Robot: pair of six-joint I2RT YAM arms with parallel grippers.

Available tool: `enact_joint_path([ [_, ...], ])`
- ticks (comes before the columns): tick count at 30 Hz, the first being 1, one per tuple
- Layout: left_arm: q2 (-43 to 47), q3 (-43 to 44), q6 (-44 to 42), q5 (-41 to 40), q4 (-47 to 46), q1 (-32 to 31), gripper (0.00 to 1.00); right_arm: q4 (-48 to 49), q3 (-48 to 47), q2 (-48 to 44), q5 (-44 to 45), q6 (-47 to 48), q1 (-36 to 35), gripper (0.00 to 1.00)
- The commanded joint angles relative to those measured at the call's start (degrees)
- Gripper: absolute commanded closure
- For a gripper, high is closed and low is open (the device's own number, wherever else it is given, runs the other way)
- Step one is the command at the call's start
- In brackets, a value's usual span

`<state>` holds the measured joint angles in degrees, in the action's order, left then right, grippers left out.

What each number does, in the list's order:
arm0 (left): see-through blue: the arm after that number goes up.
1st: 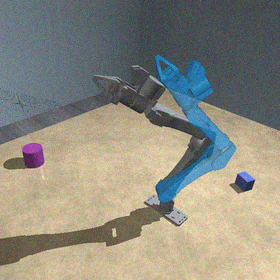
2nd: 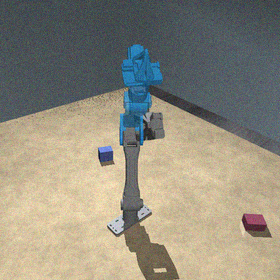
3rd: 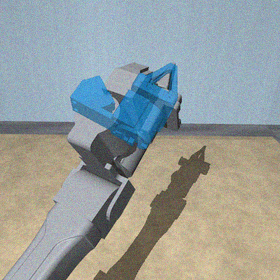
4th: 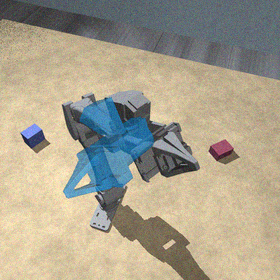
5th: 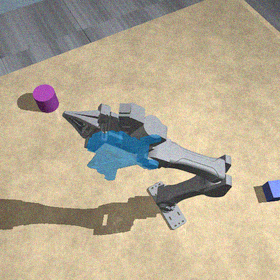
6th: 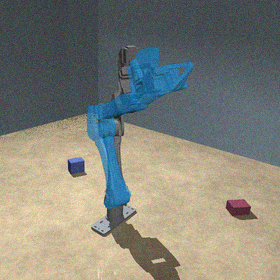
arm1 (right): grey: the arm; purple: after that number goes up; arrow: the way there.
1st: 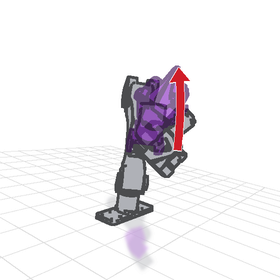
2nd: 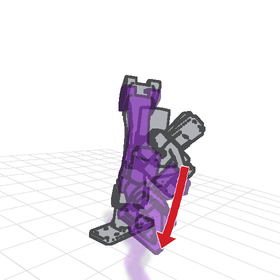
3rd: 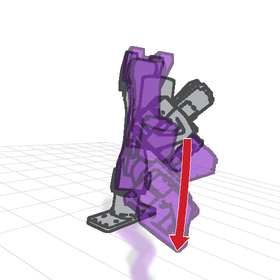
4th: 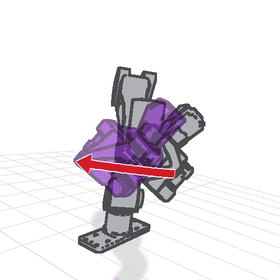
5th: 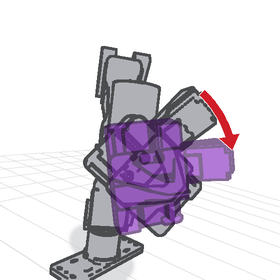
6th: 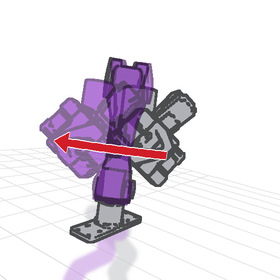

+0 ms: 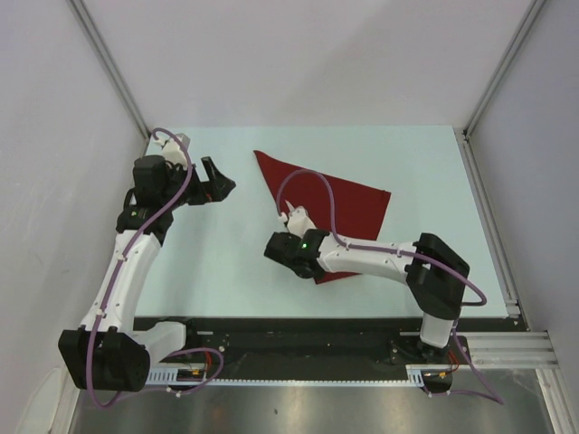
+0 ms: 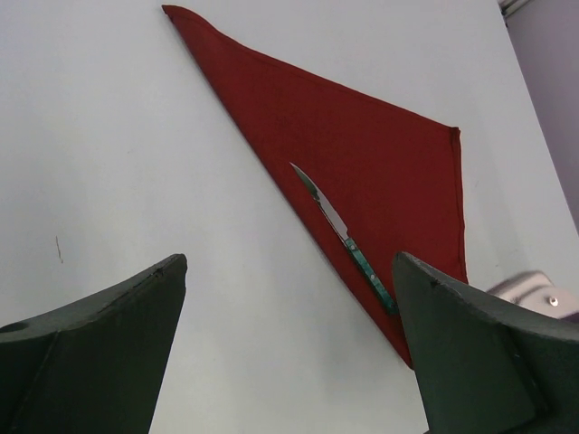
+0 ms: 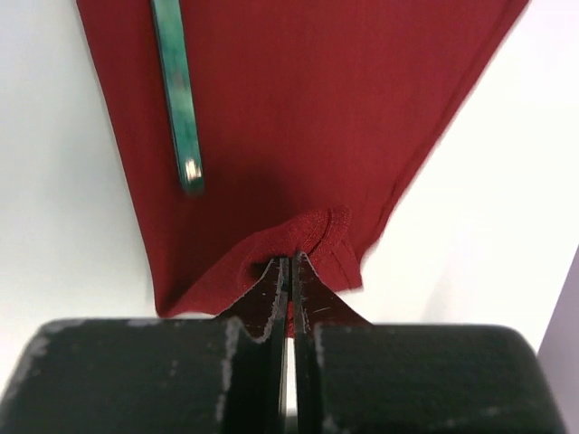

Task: Fold the napkin, place the utensils inside, and roll it up
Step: Fold the napkin

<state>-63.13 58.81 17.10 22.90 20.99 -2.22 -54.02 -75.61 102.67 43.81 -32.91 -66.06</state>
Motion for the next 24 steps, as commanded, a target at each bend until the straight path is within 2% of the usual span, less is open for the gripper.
enact_joint_path([
  [1,0.8,-0.2,0.5,1.2,-2.0,0.5,0.00,12.5,-4.5,2.7,3.8,14.2,3.7,1.00],
  [9,0.6,-0.1,0.6,1.5,-1.8,0.5,0.00,24.0,-12.8,9.6,3.2,27.0,6.9,1.00],
  [16,0.1,-0.1,0.6,1.6,-1.8,0.5,0.00,31.2,-16.8,15.8,2.5,32.7,9.0,1.00],
  [24,-0.2,-0.1,0.6,1.7,-1.7,0.5,0.00,35.5,-18.4,18.7,1.2,37.1,10.4,1.00],
])
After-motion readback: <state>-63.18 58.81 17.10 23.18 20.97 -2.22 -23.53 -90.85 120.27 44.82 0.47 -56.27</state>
